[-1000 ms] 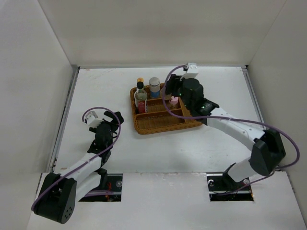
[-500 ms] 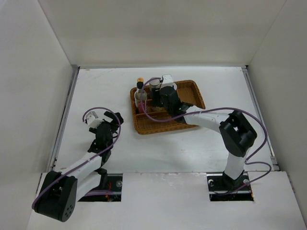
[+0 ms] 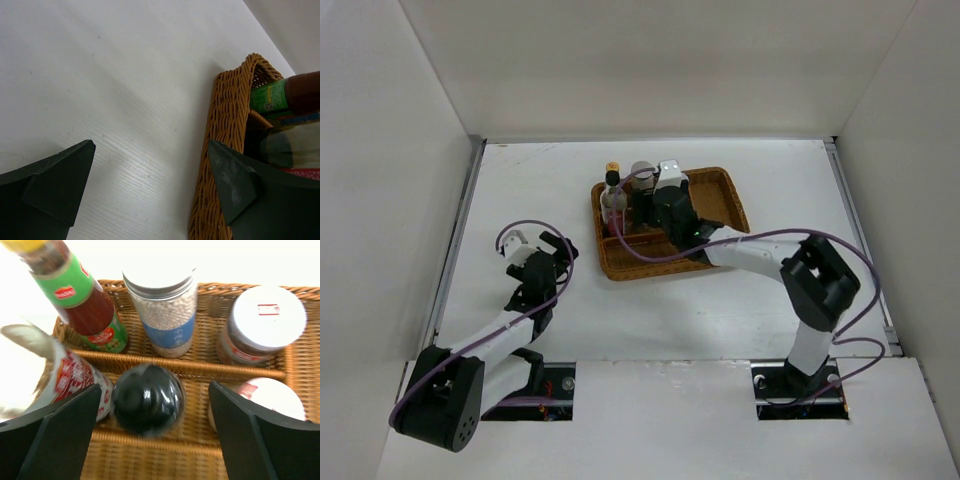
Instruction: Organize the condiment bottles
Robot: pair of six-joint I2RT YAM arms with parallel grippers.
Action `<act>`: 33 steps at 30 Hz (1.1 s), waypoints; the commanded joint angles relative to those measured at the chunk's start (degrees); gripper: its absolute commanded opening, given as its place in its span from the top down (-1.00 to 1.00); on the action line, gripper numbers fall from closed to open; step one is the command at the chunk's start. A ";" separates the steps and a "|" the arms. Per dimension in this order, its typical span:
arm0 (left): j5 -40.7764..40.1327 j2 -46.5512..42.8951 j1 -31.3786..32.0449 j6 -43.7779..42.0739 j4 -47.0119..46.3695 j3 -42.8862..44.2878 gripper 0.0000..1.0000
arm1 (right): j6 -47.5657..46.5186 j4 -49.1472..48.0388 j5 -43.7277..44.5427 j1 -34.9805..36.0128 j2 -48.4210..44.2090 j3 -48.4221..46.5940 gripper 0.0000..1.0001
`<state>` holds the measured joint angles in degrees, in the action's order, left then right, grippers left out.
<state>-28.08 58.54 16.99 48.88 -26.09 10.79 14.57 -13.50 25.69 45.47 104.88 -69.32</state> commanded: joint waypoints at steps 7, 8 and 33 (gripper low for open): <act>-1.28 -0.28 -0.08 0.07 1.56 3.36 -1.00 | 1.25 -6.18 1.63 -5.42 -26.71 11.46 -1.00; -1.28 0.34 -0.34 0.07 1.65 3.63 -1.00 | 2.12 -7.32 2.51 -7.96 -29.70 14.27 -1.00; -2.42 1.58 -0.78 -0.19 5.69 7.41 -1.00 | 35.18 -18.14 11.92 -32.51 -51.00 55.43 -1.00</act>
<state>-29.21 62.54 16.51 48.84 -19.73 15.92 48.58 -26.92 35.99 11.81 53.67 -13.65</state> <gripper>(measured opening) 0.997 0.999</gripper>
